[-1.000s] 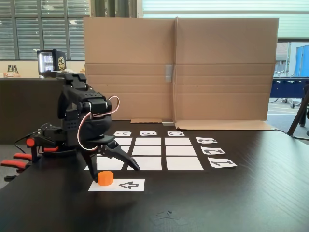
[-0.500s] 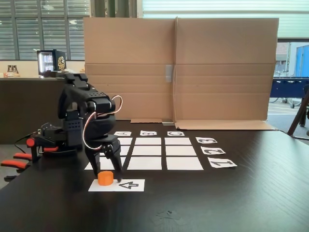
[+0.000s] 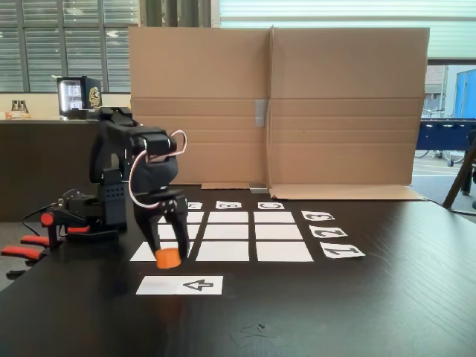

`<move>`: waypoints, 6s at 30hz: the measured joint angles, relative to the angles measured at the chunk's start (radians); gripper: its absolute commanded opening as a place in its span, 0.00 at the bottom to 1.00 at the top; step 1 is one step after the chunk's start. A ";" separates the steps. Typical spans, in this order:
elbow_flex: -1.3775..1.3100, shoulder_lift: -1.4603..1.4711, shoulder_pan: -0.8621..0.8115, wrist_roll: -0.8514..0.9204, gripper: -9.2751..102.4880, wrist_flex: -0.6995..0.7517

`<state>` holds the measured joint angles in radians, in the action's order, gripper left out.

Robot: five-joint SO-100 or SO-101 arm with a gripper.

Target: Pick up the round, orange token and place it in the grid on square B3.

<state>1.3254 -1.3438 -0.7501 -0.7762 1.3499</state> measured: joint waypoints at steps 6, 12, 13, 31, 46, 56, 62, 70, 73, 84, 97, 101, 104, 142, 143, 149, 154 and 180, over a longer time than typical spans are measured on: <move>0.181 -0.316 0.278 -0.032 0.07 -0.002; 0.385 -0.581 0.810 -0.264 0.07 0.066; 0.394 -0.589 0.897 -0.311 0.07 0.069; 0.402 -0.172 1.201 -0.606 0.07 -0.069; 0.143 0.216 1.273 -0.646 0.07 -0.104; 0.114 0.241 1.281 -0.663 0.41 -0.104; 0.247 0.163 1.287 -0.710 0.76 -0.167; 0.738 -0.236 1.236 -0.709 0.76 -0.532; 0.996 -0.534 1.154 -0.709 0.68 -0.739; 1.647 -1.855 0.290 -0.695 0.07 -0.845; 1.730 -1.977 -0.942 -0.699 0.08 -0.680; 1.730 -1.977 -0.969 -0.701 0.08 -0.664; 1.730 -1.977 -0.973 -0.701 0.08 -0.664; 1.730 -1.977 -0.973 -0.701 0.08 -0.664; 1.730 -1.977 -0.973 -0.701 0.08 -0.664; 1.730 -1.977 -0.973 -0.701 0.08 -0.664; 1.730 -1.977 -0.973 -0.701 0.08 -0.664; 1.730 -1.977 -0.973 -0.701 0.08 -0.664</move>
<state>3.0557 -3.3211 -1.7227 -1.4772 0.6857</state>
